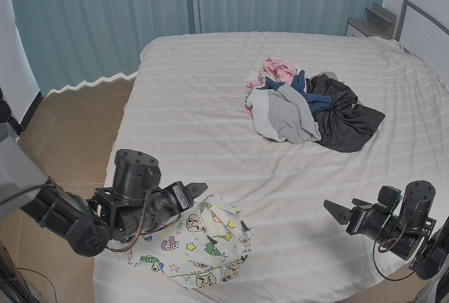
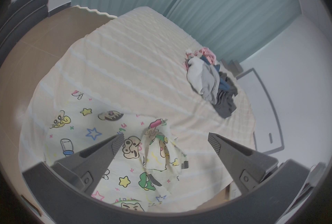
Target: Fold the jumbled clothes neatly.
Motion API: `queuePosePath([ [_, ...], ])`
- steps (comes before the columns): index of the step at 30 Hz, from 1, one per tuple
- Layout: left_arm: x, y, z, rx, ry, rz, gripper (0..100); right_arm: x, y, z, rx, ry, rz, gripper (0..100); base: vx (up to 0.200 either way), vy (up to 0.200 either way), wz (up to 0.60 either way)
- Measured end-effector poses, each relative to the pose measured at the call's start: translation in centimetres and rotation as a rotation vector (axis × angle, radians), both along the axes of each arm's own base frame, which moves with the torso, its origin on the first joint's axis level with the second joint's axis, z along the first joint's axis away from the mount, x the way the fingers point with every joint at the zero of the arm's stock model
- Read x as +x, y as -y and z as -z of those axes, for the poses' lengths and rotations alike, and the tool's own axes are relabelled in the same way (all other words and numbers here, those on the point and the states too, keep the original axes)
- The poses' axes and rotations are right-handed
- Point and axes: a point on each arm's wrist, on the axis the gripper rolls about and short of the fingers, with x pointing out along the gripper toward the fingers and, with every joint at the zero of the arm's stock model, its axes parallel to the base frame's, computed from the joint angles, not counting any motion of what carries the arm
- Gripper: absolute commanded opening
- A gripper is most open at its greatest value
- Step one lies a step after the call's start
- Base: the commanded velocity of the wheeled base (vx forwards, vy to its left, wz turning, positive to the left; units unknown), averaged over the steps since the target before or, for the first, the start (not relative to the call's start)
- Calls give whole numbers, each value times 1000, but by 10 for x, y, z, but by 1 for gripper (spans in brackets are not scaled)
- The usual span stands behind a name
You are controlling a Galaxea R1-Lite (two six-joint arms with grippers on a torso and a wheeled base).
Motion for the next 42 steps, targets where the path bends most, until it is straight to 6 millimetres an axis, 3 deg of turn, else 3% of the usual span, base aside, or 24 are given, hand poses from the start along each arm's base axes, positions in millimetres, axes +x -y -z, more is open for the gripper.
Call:
queuePosePath([
  [4,-7,-29,-25,-142,4,-25,100,0,-5,-2,12,10,-17,100,0,0,0],
  [9,-24,-76,-48,-322,-11,8,100,13,-25,-8,-4,32,-72,100,0,0,0],
  [12,-36,-97,-51,-369,-14,-1,100,27,-43,-13,-26,16,-110,100,0,0,0],
  [18,-51,-120,-49,-420,-10,-24,100,59,-89,-31,-59,23,-185,100,0,0,0],
  [24,-49,-131,-33,-441,12,-37,100,93,-144,-33,-174,72,-272,100,0,0,0],
  [30,-35,-138,-3,-435,57,-56,100,104,-185,-7,-281,52,-358,100,0,0,0],
  [34,-31,-140,21,-424,41,-79,100,103,-197,15,-337,19,-396,100,0,0,0],
  [42,-31,-144,57,-394,-55,-141,100,100,-201,51,-417,-36,-436,100,0,0,0],
])
